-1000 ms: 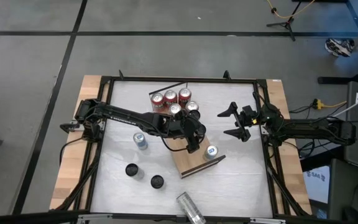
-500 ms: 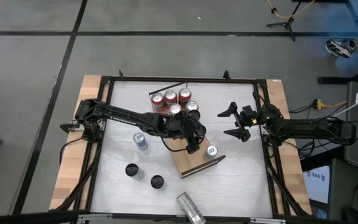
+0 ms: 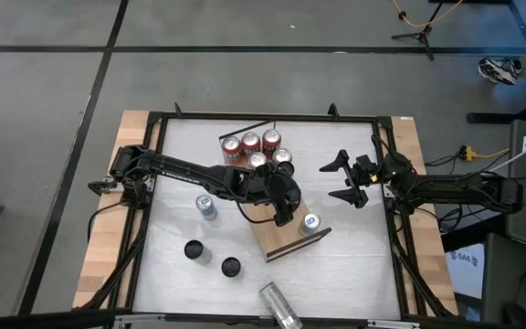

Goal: Place canned beverage on shelf
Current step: Put the yellow soda can on the shelf, then adjust the yellow soda can on the shelf

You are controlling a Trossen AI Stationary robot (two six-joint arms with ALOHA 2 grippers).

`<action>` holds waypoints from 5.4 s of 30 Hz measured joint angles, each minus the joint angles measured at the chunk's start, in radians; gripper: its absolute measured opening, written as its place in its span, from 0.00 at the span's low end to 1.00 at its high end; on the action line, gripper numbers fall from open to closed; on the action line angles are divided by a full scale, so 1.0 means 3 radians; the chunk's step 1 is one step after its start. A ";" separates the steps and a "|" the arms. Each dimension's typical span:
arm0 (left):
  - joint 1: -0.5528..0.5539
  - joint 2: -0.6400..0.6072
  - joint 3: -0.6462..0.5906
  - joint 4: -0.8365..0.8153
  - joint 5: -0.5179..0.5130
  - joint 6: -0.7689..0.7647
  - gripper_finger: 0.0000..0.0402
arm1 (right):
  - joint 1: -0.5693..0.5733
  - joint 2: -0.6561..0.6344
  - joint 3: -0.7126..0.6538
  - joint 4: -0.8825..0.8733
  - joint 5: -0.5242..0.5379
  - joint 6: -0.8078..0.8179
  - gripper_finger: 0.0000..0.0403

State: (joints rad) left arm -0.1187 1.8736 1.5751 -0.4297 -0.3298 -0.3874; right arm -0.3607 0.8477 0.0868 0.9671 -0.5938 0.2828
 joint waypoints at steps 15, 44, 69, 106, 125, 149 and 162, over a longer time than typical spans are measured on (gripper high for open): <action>-0.0002 -0.0014 -0.0006 0.0159 0.0050 0.0001 0.91 | 0.0001 0.0001 0.0000 -0.0001 0.0000 -0.0001 0.99; 0.0142 -0.0791 -0.0006 -0.0035 -0.0005 -0.0004 0.91 | 0.0003 0.0001 0.0003 -0.0094 0.0234 0.0097 0.99; 0.0184 -0.0932 -0.0002 -0.1062 -0.0450 -0.0468 0.91 | 0.0001 0.0001 0.0003 -0.0094 0.0235 0.0091 0.99; 0.0209 -0.0501 -0.0111 -0.1274 -0.0531 -0.0889 0.91 | 0.0001 0.0000 0.0001 -0.0171 0.0235 0.0089 0.99; 0.0176 -0.0501 -0.0311 -0.0947 -0.0615 -0.0769 0.79 | 0.0001 0.0001 0.0001 -0.0169 0.0237 0.0088 0.99; 0.0196 -0.0503 -0.0311 -0.0813 -0.0339 -0.0332 0.60 | 0.0001 0.0001 0.0001 -0.0169 0.0237 0.0087 0.99; 0.0237 -0.0507 -0.0310 -0.0720 -0.0109 0.0103 0.60 | 0.0002 0.0000 0.0001 -0.0169 0.0237 0.0087 0.99</action>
State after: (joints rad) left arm -0.0475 1.7214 1.4821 -0.6458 -0.3625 -0.3564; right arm -0.3600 0.8477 0.0872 0.9165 -0.5227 0.3088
